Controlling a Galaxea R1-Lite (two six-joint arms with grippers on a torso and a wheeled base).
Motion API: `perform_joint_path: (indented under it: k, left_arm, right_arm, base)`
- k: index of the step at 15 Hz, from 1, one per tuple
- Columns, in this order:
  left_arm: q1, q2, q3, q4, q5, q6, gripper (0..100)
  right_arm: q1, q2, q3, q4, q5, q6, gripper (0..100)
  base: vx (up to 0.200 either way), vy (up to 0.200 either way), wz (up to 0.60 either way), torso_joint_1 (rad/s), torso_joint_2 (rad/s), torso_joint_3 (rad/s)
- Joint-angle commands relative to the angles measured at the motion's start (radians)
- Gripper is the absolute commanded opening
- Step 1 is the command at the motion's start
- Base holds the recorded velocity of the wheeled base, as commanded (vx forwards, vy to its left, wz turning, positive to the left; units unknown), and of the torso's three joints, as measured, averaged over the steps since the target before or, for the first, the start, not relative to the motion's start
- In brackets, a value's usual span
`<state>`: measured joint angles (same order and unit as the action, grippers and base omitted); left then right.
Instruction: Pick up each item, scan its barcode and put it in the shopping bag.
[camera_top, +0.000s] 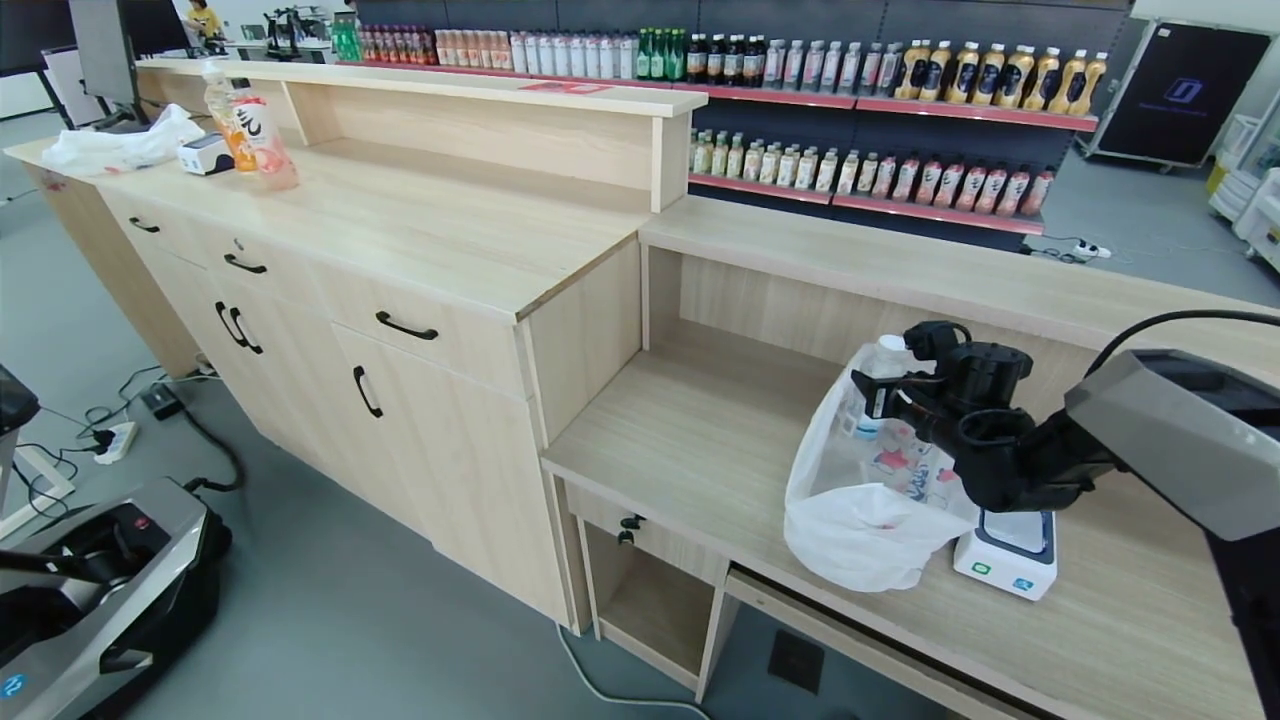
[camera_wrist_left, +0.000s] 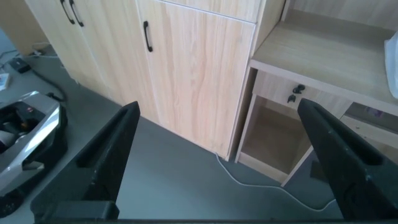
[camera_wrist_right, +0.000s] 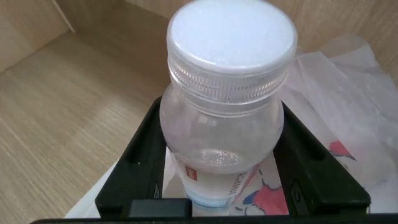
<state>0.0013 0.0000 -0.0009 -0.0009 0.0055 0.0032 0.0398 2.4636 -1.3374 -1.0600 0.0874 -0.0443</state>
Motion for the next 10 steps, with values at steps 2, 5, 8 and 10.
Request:
perform_joint_path:
  k: [2,5,8,10]
  left_arm:
    - [0.0,0.0,0.001,-0.001,0.001,0.0,100]
    - [0.0,0.0,-0.001,-0.001,0.001,0.0,100]
    - [0.0,0.0,-0.001,-0.001,0.001,0.0,100]
    - [0.0,0.0,0.001,-0.001,0.001,0.0,100]
  right_arm:
    - [-0.005,0.054,-0.02,-0.023,0.006,-0.02,0]
    - [-0.005,0.075,-0.008,-0.046,0.02,-0.042,0]
    - [-0.017,0.09,0.015,-0.075,0.02,-0.069,0]
    - [-0.024,0.101,0.035,-0.087,0.02,-0.074,0]
  base:
    - [0.0,0.0,0.0,0.0,0.0,0.0]
    - [0.0,0.0,0.0,0.0,0.0,0.0]
    - [0.0,0.0,0.0,0.0,0.0,0.0]
    - [0.0,0.0,0.0,0.0,0.0,0.0]
